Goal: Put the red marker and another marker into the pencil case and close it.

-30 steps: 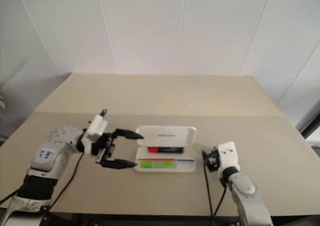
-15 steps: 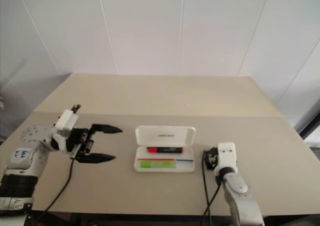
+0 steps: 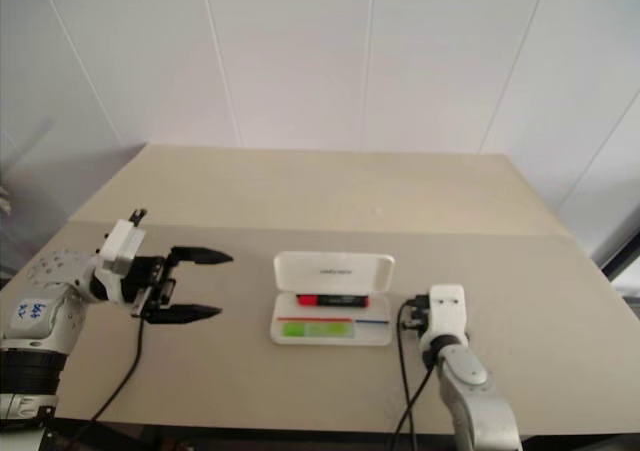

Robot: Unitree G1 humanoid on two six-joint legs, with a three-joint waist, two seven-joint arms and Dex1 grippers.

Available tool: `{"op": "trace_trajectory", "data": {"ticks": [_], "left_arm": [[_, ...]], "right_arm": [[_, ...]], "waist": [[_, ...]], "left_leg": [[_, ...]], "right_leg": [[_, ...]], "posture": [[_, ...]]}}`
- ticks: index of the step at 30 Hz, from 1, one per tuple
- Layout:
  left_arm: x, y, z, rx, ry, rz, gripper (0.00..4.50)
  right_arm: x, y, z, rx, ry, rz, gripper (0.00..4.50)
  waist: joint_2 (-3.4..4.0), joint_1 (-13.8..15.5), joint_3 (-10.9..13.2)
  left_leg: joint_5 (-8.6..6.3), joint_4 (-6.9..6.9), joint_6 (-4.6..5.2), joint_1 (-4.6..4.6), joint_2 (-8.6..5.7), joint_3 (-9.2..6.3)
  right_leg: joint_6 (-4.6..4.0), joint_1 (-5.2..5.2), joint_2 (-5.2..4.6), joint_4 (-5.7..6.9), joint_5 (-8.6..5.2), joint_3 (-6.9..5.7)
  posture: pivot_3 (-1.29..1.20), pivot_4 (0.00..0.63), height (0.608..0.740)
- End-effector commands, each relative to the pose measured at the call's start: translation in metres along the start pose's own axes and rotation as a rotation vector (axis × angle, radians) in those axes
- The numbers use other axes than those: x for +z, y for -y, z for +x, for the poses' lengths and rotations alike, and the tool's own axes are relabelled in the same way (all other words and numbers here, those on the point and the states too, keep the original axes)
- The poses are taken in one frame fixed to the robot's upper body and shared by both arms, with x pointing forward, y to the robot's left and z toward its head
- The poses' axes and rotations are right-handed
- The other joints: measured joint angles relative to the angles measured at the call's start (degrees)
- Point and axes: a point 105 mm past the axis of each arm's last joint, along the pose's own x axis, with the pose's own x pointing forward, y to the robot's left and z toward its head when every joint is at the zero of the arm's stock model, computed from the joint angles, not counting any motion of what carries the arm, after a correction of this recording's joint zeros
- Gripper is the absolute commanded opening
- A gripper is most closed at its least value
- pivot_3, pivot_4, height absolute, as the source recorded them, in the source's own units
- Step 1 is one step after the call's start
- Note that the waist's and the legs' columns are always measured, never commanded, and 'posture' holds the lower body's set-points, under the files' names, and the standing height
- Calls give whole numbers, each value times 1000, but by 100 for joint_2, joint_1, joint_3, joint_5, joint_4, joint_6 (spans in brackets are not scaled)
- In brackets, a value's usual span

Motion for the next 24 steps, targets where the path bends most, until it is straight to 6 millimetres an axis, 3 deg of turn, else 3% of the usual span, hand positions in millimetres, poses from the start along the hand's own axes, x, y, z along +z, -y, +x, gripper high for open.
{"op": "trace_trajectory", "data": {"ticks": [1, 6, 10, 15, 24], "left_arm": [[11, 3, -2, -34, 18, 51, 4500], [9, 3, -1, -19, 25, 39, 4500], [9, 5, 0, -38, 51, 35, 4500], [7, 4, 3, -42, 57, 35, 4500], [4, 12, -3, -45, 46, 27, 4500]], "right_arm": [[14, 20, -4, 6, 16, -56, 1177], [41, 12, -11, 181, 43, -153, 1177], [69, -20, -36, 539, 84, -277, 1177], [70, -45, -54, 846, 38, -426, 1177], [62, -68, -40, 1104, 2, -575, 1177]], "waist": [[4, -10, 2], [7, -45, 4], [30, -88, 18], [26, -91, 17], [26, -95, 18]], "left_leg": [[0, 0, 0, -3, 0, 1], [0, -15, 0, -14, 5, 5], [1, -26, 1, -14, 9, 8], [0, -25, 1, -14, 11, 7], [0, -17, 0, -17, 8, 12]], "right_leg": [[1, -1, -1, -1, 1, 0], [5, -32, 5, 11, 3, 1], [5, -43, 9, 17, 0, 2], [7, -38, 10, 13, -1, 0], [12, -38, 6, 6, 2, 3]], "posture": [[0, 150, 740], [0, 150, 740], [0, 150, 740], [0, 150, 740], [0, 150, 740]]}}
